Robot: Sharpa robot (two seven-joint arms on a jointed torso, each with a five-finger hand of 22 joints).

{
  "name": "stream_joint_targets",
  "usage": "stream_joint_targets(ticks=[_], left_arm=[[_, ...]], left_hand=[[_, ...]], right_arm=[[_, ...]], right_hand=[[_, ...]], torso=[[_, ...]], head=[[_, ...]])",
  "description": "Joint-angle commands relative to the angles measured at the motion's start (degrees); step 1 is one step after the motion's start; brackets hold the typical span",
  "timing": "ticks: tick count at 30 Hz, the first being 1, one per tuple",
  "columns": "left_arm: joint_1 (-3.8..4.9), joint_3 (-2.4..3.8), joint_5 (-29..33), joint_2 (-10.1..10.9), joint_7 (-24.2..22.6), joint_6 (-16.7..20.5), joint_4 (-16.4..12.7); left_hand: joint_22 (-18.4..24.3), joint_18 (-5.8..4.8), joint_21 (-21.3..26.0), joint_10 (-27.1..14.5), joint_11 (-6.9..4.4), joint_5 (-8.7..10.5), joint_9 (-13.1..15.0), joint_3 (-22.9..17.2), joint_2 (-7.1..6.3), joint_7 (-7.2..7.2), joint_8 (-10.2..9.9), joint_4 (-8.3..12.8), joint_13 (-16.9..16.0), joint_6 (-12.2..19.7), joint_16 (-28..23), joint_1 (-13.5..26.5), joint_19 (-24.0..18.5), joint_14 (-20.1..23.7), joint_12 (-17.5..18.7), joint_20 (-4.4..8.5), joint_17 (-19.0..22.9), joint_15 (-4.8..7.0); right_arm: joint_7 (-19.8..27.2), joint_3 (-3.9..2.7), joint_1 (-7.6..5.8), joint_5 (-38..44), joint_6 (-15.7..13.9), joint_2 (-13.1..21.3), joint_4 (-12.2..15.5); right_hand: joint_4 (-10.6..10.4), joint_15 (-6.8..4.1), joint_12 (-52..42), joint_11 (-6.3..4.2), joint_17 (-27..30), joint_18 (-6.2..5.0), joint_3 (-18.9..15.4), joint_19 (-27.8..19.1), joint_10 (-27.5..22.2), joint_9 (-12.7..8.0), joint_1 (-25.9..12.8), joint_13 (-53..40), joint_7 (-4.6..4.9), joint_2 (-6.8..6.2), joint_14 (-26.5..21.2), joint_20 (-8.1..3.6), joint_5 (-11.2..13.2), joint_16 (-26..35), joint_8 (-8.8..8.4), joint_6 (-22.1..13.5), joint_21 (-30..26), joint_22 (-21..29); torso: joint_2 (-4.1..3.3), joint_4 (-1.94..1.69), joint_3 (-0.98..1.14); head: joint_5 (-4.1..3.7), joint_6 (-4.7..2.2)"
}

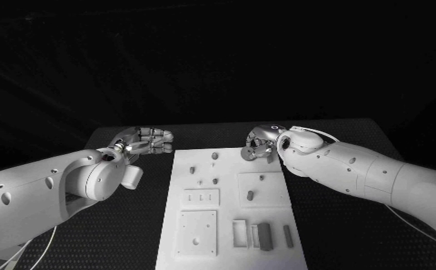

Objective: Assemble the parts on the task board

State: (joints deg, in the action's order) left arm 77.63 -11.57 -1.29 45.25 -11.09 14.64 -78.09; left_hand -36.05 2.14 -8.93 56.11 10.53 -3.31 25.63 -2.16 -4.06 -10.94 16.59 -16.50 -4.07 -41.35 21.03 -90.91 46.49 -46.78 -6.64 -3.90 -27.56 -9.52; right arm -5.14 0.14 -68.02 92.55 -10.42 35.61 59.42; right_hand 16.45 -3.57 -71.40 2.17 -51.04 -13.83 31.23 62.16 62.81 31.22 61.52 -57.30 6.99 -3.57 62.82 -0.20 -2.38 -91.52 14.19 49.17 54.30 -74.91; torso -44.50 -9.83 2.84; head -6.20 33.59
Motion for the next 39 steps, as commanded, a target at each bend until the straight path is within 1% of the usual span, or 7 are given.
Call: stream_joint_targets(ticks=[1, 9, 17, 22, 27, 33, 39], left_arm=[[0.04, 0.05, -0.23, -0.03, -0.37, -0.81, -0.08], [0.04, 0.05, -0.25, 0.06, -0.28, -0.79, -0.17], [0.04, 0.05, -0.26, 0.09, -0.25, -0.75, -0.27], [0.04, 0.05, -0.26, 0.05, -0.29, -0.78, -0.19], [0.04, 0.05, -0.27, -0.06, -0.32, -0.83, -0.13], [0.04, 0.04, -0.27, 0.02, -0.28, -0.76, -0.07], [0.04, 0.04, -0.27, 0.07, -0.33, -0.70, -0.24]], left_hand=[[-0.03, 0.84, 0.25, 0.27, 0.22, 0.08, -0.10, 0.31, 0.24, -1.44, -0.21, -0.08, 0.02, -0.35, -0.33, 0.41, -0.02, -0.19, 0.38, -0.25, -0.07, -0.40], [-0.03, 0.84, 0.26, 0.29, 0.21, 0.08, -0.10, 0.31, 0.25, -1.44, -0.20, -0.09, 0.02, -0.37, -0.35, 0.41, -0.01, -0.20, 0.39, -0.25, -0.09, -0.40], [-0.04, 0.83, 0.27, 0.31, 0.20, 0.08, -0.11, 0.32, 0.25, -1.42, -0.21, -0.09, 0.02, -0.38, -0.37, 0.42, -0.01, -0.21, 0.40, -0.26, -0.10, -0.40], [-0.04, 0.83, 0.27, 0.32, 0.20, 0.08, -0.12, 0.33, 0.25, -1.42, -0.21, -0.10, 0.02, -0.39, -0.38, 0.43, -0.01, -0.21, 0.41, -0.26, -0.12, -0.40], [-0.04, 0.83, 0.28, 0.32, 0.19, 0.08, -0.13, 0.34, 0.25, -1.41, -0.21, -0.11, 0.02, -0.39, -0.39, 0.44, -0.01, -0.22, 0.43, -0.26, -0.13, -0.40], [-0.05, 0.83, 0.28, 0.33, 0.19, 0.08, -0.14, 0.35, 0.25, -1.40, -0.21, -0.11, 0.02, -0.39, -0.41, 0.45, 0.00, -0.22, 0.44, -0.26, -0.14, -0.40], [-0.05, 0.83, 0.29, 0.33, 0.19, 0.08, -0.14, 0.36, 0.24, -1.40, -0.22, -0.11, 0.02, -0.40, -0.43, 0.46, 0.00, -0.22, 0.45, -0.26, -0.15, -0.40]], right_arm=[[-1.45, 0.76, 0.94, 3.12, 3.58, 0.08, -0.44], [-1.34, 1.16, 1.17, 3.20, 4.47, 0.44, -0.20], [-1.58, 1.37, 1.23, 3.48, 4.83, 0.51, 0.18], [-2.85, 1.39, 1.24, 3.96, 0.64, 0.43, 1.06], [-3.85, 1.39, 1.24, 4.29, -1.22, 0.28, 1.61], [-4.68, 1.35, 1.20, 5.99, -3.81, 1.16, 4.29], [-5.55, 0.90, 0.70, 7.33, -6.91, 1.71, 7.03]], right_hand=[[0.11, -0.66, -0.20, -0.47, -0.15, -1.17, -0.12, -0.05, 0.14, 0.28, 0.25, 0.11, 1.13, 1.03, 0.18, -0.41, -0.40, -0.23, 0.52, 2.19, 0.36, -0.81], [0.14, -1.38, -0.04, -1.24, -0.26, -1.17, -0.32, -0.12, 0.58, 0.82, 0.03, 0.33, 0.32, 2.26, 0.44, -0.47, -0.40, -0.27, 1.62, 4.36, 0.46, -0.86], [0.11, -1.70, 0.08, -1.56, -0.36, -1.17, -0.41, -0.18, 0.74, 1.06, -0.22, 0.42, 0.00, 2.86, 0.56, -0.48, -0.40, -0.28, 1.96, 5.09, 0.48, -0.87], [0.27, -1.88, 0.11, -1.73, -0.73, -1.17, -0.35, -0.15, 0.87, 1.17, -0.03, 0.45, -0.17, 3.23, 0.88, -0.57, -0.40, -0.31, 2.03, 5.30, 0.56, -0.90], [0.25, -2.03, 0.03, -1.87, -1.56, -1.17, -0.46, 0.07, 1.20, 1.30, 0.05, 0.45, -0.31, 3.64, 1.67, -0.69, -0.40, -0.43, 2.16, 5.60, 0.76, -0.94], [0.30, -2.19, 0.02, -2.04, -2.00, -1.17, -0.58, 0.25, 1.48, 1.45, 0.22, 0.48, -0.48, 3.67, 2.21, -0.83, -0.40, -0.49, 2.32, 5.97, 0.93, -0.96], [0.29, -2.29, 0.04, -2.14, -2.09, -1.17, -0.73, 0.37, 1.69, 1.51, 0.25, 0.52, -0.57, 3.39, 2.46, -0.92, -0.40, -0.51, 2.36, 6.12, 1.02, -0.96]], torso=[[0.02, -0.01, 0.01], [0.01, 0.04, -0.01], [0.02, 0.04, 0.00], [0.04, 0.00, 0.02], [0.06, -0.01, 0.02], [0.05, 0.01, -0.03], [0.04, 0.03, -0.10]], head=[[-0.03, 0.10], [-0.12, 0.18], [-0.22, 0.13], [-0.20, 0.00], [-0.15, -0.01], [0.07, -0.01], [0.01, -0.18]])
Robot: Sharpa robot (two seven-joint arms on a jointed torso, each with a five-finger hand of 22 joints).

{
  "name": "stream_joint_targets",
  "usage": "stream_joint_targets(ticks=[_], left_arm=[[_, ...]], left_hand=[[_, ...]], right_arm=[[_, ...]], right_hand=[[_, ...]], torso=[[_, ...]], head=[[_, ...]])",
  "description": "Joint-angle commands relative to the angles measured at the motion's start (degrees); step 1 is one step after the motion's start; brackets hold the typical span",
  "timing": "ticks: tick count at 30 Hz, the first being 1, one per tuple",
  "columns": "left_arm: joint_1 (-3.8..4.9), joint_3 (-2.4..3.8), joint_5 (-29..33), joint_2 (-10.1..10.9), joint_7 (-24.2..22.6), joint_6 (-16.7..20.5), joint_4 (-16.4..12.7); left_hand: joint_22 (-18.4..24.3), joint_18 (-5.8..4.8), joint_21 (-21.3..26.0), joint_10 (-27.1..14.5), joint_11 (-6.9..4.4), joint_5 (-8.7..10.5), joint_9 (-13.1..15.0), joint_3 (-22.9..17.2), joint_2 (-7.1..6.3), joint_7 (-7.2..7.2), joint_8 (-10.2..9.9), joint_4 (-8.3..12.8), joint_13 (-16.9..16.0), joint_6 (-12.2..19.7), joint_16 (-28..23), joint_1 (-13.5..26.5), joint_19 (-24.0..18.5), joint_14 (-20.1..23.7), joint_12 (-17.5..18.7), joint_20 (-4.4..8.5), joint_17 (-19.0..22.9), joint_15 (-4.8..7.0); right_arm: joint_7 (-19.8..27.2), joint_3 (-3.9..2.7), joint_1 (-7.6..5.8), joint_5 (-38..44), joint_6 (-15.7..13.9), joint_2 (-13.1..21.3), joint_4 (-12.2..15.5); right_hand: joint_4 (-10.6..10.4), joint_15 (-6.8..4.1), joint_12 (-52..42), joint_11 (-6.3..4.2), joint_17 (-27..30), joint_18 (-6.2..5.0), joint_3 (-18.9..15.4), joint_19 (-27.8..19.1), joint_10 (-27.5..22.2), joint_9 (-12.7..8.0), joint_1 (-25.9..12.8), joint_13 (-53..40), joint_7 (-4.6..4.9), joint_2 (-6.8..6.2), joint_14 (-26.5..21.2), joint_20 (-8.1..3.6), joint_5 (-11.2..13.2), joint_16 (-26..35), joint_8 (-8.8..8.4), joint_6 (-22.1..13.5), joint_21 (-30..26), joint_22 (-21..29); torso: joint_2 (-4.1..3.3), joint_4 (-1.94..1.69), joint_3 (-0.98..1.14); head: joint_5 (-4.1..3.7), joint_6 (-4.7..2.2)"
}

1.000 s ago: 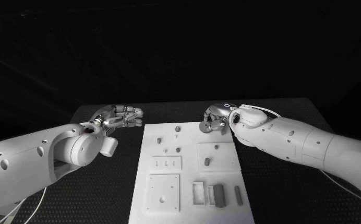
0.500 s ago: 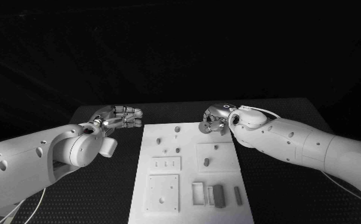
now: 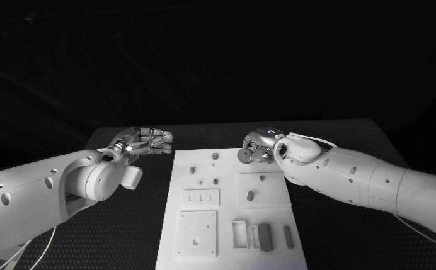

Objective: Assemble the parts on the task board

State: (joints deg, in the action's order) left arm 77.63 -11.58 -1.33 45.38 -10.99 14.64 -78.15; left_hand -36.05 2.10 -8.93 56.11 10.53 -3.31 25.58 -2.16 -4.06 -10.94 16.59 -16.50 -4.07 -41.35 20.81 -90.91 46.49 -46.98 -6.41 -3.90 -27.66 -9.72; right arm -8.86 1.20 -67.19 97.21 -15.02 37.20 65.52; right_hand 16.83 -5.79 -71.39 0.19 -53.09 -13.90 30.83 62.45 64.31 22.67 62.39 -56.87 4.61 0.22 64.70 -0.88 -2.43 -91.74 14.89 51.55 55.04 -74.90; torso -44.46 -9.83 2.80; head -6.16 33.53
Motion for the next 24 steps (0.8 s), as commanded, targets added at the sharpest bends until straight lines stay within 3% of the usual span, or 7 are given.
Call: stream_joint_targets(ticks=[1, 11, 18, 24], left_arm=[[0.04, 0.05, -0.23, -0.06, -0.44, -0.69, -0.19], [0.04, 0.05, -0.23, 0.09, -0.47, -0.58, -0.42], [0.05, 0.06, -0.23, 0.29, -0.43, -0.49, -0.60], [0.05, 0.06, -0.37, 0.36, -0.46, -0.45, -0.82]], left_hand=[[-0.05, 0.87, 0.29, 0.33, 0.19, 0.08, -0.09, 0.36, 0.25, -1.39, -0.22, -0.11, 0.03, -0.40, -0.21, 0.46, 0.00, -0.02, 0.22, -0.26, -0.06, -0.20], [-0.06, 0.87, 0.31, 0.34, 0.17, 0.08, -0.10, 0.36, 0.24, -1.37, -0.22, -0.09, 0.03, -0.41, -0.24, 0.44, 0.00, -0.03, 0.25, -0.25, -0.09, -0.20], [-0.06, 0.88, 0.31, 0.35, 0.16, 0.08, -0.11, 0.36, 0.24, -1.36, -0.23, -0.09, 0.03, -0.41, -0.26, 0.42, 0.00, -0.03, 0.26, -0.25, -0.10, -0.20], [-0.06, 0.88, 0.32, 0.35, 0.16, 0.08, -0.12, 0.37, 0.22, -1.36, -0.23, -0.08, 0.03, -0.41, -0.27, 0.41, 0.00, -0.04, 0.27, -0.25, -0.11, -0.19]], right_arm=[[-2.12, -0.28, -0.19, 2.77, -3.08, 0.18, 1.48], [-4.14, -0.58, -0.36, 5.00, -6.38, 0.67, 7.85], [-4.21, -0.54, -0.36, 6.13, -6.96, -0.67, 9.69], [-4.51, 0.63, -0.24, 8.39, -7.71, -3.03, 8.56]], right_hand=[[-0.10, -0.09, 0.05, -0.19, -0.10, -1.10, -0.36, 0.11, 0.25, 10.09, -0.59, 0.10, 1.78, -0.50, 0.68, -0.26, -0.35, -0.28, 1.69, 3.81, 0.30, -0.96], [-0.19, -0.31, 0.22, -0.41, -0.30, -1.10, -0.54, 0.44, 0.78, 10.25, -0.62, 0.27, 1.56, -1.02, 1.36, -0.44, -0.35, -0.20, 1.83, 4.30, 0.43, -0.88], [-0.18, -0.41, 0.32, -0.50, -0.42, -1.10, -0.57, 0.63, 1.04, 10.29, -0.61, 0.36, 1.48, -1.38, 1.72, -0.54, -0.35, -0.14, 1.83, 4.42, 0.47, -0.82], [-0.21, -0.44, 0.45, -0.49, -0.10, -1.10, -0.59, 0.70, 1.17, 10.25, -0.70, 0.44, 1.50, -1.74, 1.70, -0.59, -0.35, -0.06, 1.66, 4.26, 0.43, -0.75]], torso=[[-0.01, 0.03, -0.07], [-0.03, 0.00, -0.01], [-0.06, 0.00, -0.03], [-0.05, 0.11, -0.03]], head=[[0.00, -0.14], [0.11, -0.39], [0.42, -0.37], [0.66, -0.45]])
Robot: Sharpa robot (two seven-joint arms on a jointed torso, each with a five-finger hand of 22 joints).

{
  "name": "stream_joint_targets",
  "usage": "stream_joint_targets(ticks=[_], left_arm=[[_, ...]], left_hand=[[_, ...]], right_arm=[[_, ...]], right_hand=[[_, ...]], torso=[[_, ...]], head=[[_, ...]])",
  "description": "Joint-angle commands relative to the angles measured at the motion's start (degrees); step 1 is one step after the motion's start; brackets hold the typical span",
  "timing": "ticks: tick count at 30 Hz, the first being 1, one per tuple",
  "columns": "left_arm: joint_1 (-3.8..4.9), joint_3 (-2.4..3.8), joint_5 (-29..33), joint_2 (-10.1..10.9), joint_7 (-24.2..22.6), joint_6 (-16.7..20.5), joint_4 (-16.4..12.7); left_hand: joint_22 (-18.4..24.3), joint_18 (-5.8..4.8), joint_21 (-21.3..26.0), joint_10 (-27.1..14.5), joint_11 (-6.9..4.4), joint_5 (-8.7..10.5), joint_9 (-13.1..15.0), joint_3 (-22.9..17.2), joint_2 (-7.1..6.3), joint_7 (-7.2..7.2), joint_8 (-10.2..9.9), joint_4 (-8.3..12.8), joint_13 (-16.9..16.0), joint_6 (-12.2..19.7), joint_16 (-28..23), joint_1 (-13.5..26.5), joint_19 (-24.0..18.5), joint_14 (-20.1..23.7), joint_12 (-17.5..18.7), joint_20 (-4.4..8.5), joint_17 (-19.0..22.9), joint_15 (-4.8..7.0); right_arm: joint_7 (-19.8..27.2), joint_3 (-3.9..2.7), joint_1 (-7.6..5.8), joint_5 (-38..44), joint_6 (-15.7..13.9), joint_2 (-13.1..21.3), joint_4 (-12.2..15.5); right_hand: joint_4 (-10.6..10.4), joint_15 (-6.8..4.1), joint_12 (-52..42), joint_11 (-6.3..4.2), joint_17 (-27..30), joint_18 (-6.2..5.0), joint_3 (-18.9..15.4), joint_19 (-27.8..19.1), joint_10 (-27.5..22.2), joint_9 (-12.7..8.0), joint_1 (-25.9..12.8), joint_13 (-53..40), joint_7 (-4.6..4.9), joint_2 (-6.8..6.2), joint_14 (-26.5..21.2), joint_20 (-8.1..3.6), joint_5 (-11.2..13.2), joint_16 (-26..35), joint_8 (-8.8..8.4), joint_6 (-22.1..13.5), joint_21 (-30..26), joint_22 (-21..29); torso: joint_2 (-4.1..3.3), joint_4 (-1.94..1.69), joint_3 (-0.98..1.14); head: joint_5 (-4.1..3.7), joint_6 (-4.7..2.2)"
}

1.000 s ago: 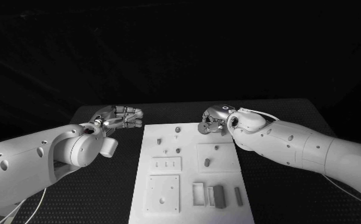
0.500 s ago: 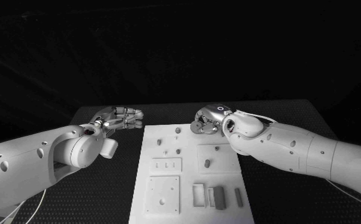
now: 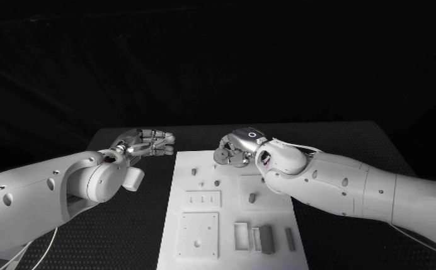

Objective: Assemble the parts on the task board

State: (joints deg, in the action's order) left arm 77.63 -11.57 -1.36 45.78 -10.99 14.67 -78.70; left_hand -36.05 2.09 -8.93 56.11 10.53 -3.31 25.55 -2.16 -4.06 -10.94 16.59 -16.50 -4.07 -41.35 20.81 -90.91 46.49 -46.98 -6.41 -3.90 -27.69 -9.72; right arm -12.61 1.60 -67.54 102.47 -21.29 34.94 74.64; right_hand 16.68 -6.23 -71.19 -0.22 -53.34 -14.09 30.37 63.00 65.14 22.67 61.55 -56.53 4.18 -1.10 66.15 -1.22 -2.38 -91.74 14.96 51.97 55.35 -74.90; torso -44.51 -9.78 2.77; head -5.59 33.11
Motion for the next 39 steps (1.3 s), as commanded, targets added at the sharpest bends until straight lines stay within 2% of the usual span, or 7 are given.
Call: stream_joint_targets(ticks=[1, 5, 11, 14, 21, 27, 39], left_arm=[[0.05, 0.04, -0.34, -0.04, -0.45, -0.48, -0.25], [0.05, 0.04, -0.35, -0.18, -0.48, -0.51, -0.13], [0.05, 0.04, -0.35, -0.23, -0.46, -0.56, -0.09], [0.05, 0.05, -0.35, -0.25, -0.47, -0.58, -0.12], [0.06, 0.05, -0.35, -0.40, -0.40, -0.64, -0.08], [0.06, 0.05, -0.35, -0.37, -0.41, -0.67, 0.06], [0.06, 0.05, -0.35, -0.36, -0.40, -0.73, 0.00]], left_hand=[[-0.07, 0.88, 0.32, 0.35, 0.16, 0.08, -0.09, 0.37, 0.22, -1.35, -0.23, -0.08, 0.03, -0.41, -0.28, 0.41, 0.00, -0.04, 0.28, -0.25, -0.08, -0.19], [-0.07, 0.88, 0.32, 0.36, 0.16, 0.08, -0.10, 0.37, 0.22, -1.35, -0.23, -0.08, 0.03, -0.42, -0.29, 0.40, 0.00, -0.04, 0.29, -0.25, -0.09, -0.19], [-0.07, 0.88, 0.33, 0.36, 0.16, 0.08, -0.11, 0.37, 0.22, -1.35, -0.24, -0.08, 0.03, -0.42, -0.30, 0.39, 0.00, -0.05, 0.30, -0.25, -0.11, -0.19], [-0.08, 0.88, 0.34, 0.37, 0.16, 0.08, -0.11, 0.37, 0.22, -1.35, -0.24, -0.08, 0.03, -0.42, -0.31, 0.39, 0.00, -0.05, 0.31, -0.25, -0.11, -0.19], [-0.08, 0.88, 0.34, 0.37, 0.16, 0.08, -0.12, 0.37, 0.23, -1.35, -0.24, -0.09, 0.04, -0.43, -0.33, 0.39, 0.00, -0.06, 0.32, -0.25, -0.12, -0.19], [-0.08, 0.88, 0.35, 0.37, 0.16, 0.08, -0.13, 0.38, 0.23, -1.35, -0.25, -0.09, 0.04, -0.43, -0.34, 0.39, 0.01, -0.06, 0.34, -0.26, -0.14, -0.20], [-0.09, 0.87, 0.37, 0.38, 0.17, 0.08, -0.14, 0.40, 0.22, -1.35, -0.26, -0.10, 0.04, -0.43, -0.38, 0.40, 0.00, -0.06, 0.37, -0.26, -0.17, -0.20]], right_arm=[[-0.79, 0.41, 0.15, 3.23, -1.50, -1.10, -0.80], [-0.99, 1.18, 0.36, 3.52, -1.24, -2.71, -1.89], [-1.05, 1.43, 0.49, 3.66, -0.50, -4.28, -3.02], [-1.05, 1.64, 0.64, 3.68, -0.13, -5.17, -3.69], [-1.15, 2.07, 1.92, 3.67, 1.12, -7.51, -6.13], [-1.19, 2.25, 2.41, 3.67, 1.37, -8.22, -7.85], [-1.57, 2.26, 2.46, 3.79, 0.46, -8.41, -8.22]], right_hand=[[-0.05, 0.00, 0.26, -0.08, 0.12, -0.91, -0.11, 0.16, 0.36, 10.23, 0.16, 0.12, 1.93, -0.45, 0.28, -0.27, -0.40, -0.06, 1.57, 3.82, 0.12, -0.74], [-0.04, 0.01, 0.30, -0.07, 0.11, -0.91, -0.09, 0.19, 0.39, 10.22, 0.18, 0.14, 1.93, -0.55, 0.34, -0.29, -0.40, -0.03, 1.52, 3.79, 0.11, -0.72], [-0.06, 0.01, 0.33, -0.07, 0.24, -0.91, -0.06, 0.21, 0.42, 10.22, 0.19, 0.15, 1.94, -0.56, 0.30, -0.30, -0.40, -0.01, 1.50, 3.79, 0.10, -0.70], [-0.07, 0.01, 0.34, -0.07, 0.21, -0.91, -0.05, 0.22, 0.43, 10.22, 0.19, 0.16, 1.94, -0.56, 0.34, -0.31, -0.40, 0.00, 1.49, 3.79, 0.09, -0.70], [-0.13, 0.03, 0.41, -0.05, 0.52, -0.91, -0.08, 0.23, 0.46, 10.20, 0.04, 0.19, 1.97, -0.64, 0.19, -0.30, -0.40, 0.04, 1.42, 3.72, 0.05, -0.66], [-0.19, 0.06, 0.50, -0.01, 0.82, -0.91, -0.12, 0.21, 0.47, 10.19, -0.20, 0.23, 2.00, -0.74, 0.05, -0.28, -0.40, 0.11, 1.35, 3.69, -0.02, -0.61], [-0.15, 0.08, 0.56, 0.00, 0.72, -0.91, -0.06, 0.21, 0.49, 10.16, -0.22, 0.25, 2.02, -0.78, 0.16, -0.29, -0.40, 0.16, 1.26, 3.61, -0.07, -0.57]], torso=[[0.00, 0.03, 0.01], [0.01, -0.08, 0.05], [0.07, -0.22, -0.06], [0.03, -0.12, -0.07], [0.03, -0.16, 0.04], [0.12, -0.24, -0.06], [0.03, -0.01, 0.02]], head=[[-0.04, -0.03], [-0.12, 0.00], [-0.26, 0.15], [-0.27, 0.05], [-0.15, 0.12], [-0.02, 0.42], [0.14, 0.43]])
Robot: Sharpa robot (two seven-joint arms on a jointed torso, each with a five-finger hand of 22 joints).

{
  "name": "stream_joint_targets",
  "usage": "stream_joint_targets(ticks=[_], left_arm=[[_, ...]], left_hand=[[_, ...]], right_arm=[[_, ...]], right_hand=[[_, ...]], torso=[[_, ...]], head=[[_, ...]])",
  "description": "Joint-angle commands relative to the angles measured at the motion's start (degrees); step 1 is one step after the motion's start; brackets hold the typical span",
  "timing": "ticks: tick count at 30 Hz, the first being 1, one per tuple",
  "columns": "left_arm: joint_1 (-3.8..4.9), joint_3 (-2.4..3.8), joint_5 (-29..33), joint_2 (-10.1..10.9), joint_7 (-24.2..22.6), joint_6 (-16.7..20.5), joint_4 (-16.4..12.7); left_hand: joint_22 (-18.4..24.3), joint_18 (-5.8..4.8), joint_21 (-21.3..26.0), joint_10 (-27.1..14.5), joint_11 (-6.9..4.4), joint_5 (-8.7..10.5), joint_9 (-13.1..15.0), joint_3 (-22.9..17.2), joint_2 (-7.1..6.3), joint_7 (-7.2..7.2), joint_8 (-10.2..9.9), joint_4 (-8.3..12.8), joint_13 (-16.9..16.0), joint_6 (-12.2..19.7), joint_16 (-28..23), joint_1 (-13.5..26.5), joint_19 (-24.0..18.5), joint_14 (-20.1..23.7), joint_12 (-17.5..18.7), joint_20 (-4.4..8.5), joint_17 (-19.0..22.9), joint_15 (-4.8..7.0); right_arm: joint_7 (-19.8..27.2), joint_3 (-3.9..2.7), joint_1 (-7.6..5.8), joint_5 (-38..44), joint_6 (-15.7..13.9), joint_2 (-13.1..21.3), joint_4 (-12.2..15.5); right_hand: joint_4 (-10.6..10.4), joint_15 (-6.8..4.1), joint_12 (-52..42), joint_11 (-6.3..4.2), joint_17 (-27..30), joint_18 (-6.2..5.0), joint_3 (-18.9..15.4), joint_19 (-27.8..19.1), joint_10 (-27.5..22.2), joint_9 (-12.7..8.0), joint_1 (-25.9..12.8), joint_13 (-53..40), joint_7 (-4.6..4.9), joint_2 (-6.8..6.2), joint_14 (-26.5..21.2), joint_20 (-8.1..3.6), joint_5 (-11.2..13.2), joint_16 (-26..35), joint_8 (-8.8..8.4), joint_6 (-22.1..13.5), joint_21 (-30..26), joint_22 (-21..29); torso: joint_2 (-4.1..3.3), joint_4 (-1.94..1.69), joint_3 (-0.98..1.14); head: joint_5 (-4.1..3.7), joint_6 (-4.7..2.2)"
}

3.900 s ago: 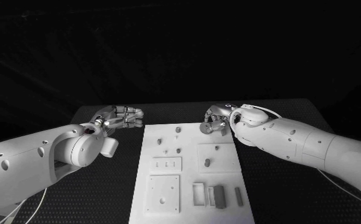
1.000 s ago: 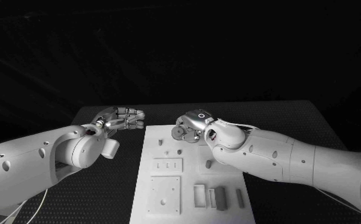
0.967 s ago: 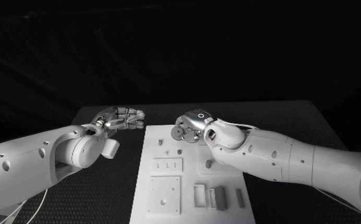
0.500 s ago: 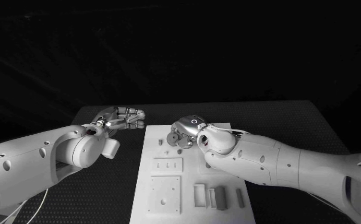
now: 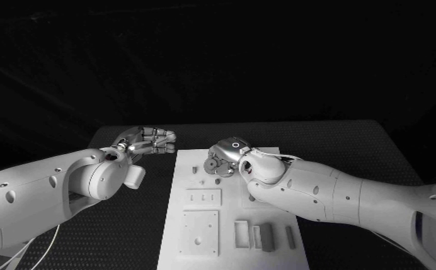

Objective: Assemble the parts on the task board

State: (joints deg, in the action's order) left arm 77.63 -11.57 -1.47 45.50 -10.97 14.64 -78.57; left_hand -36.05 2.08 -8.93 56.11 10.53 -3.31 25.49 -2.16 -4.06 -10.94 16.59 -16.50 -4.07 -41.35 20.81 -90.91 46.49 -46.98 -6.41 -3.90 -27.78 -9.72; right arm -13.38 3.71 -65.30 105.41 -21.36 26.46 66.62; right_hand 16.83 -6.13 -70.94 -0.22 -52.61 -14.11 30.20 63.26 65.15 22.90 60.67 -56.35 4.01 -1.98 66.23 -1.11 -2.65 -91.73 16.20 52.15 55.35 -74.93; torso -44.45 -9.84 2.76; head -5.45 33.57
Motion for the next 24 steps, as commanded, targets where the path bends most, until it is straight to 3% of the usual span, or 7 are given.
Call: stream_joint_targets(ticks=[1, 24], left_arm=[[0.06, 0.05, -0.24, -0.08, -0.41, -0.72, -0.12], [0.06, 0.05, -0.24, -0.28, -0.32, -0.88, 0.10]], left_hand=[[-0.09, 0.89, 0.37, 0.38, 0.17, 0.08, -0.09, 0.40, 0.23, -1.35, -0.26, -0.10, 0.04, -0.43, -0.38, 0.41, 0.01, -0.07, 0.37, -0.26, -0.08, -0.20], [-0.10, 0.89, 0.40, 0.41, 0.16, 0.08, -0.13, 0.41, 0.24, -1.35, -0.28, -0.09, 0.04, -0.44, -0.46, 0.38, 0.01, -0.08, 0.43, -0.26, -0.14, -0.20]], right_arm=[[-0.90, 0.15, 0.21, 0.87, 0.38, 0.06, -0.16], [-1.50, 0.14, 0.25, 0.34, -0.34, -0.59, -0.89]], right_hand=[[-0.30, -0.03, 0.32, 0.01, 0.03, -0.89, 0.12, -0.06, 0.48, 9.94, 0.66, 0.07, 2.19, 0.11, 0.05, -0.40, -0.13, 0.15, 0.01, 3.43, -0.07, -0.54], [-0.26, -0.01, 0.40, 0.03, 0.09, -0.89, 0.21, 0.01, 0.54, 9.91, 0.70, 0.10, 2.23, -0.02, 0.11, -0.43, -0.13, 0.21, -0.11, 3.33, -0.12, -0.49]], torso=[[-0.01, 0.03, 0.05], [-0.02, 0.05, 0.06]], head=[[0.02, -0.01], [0.04, 0.03]])
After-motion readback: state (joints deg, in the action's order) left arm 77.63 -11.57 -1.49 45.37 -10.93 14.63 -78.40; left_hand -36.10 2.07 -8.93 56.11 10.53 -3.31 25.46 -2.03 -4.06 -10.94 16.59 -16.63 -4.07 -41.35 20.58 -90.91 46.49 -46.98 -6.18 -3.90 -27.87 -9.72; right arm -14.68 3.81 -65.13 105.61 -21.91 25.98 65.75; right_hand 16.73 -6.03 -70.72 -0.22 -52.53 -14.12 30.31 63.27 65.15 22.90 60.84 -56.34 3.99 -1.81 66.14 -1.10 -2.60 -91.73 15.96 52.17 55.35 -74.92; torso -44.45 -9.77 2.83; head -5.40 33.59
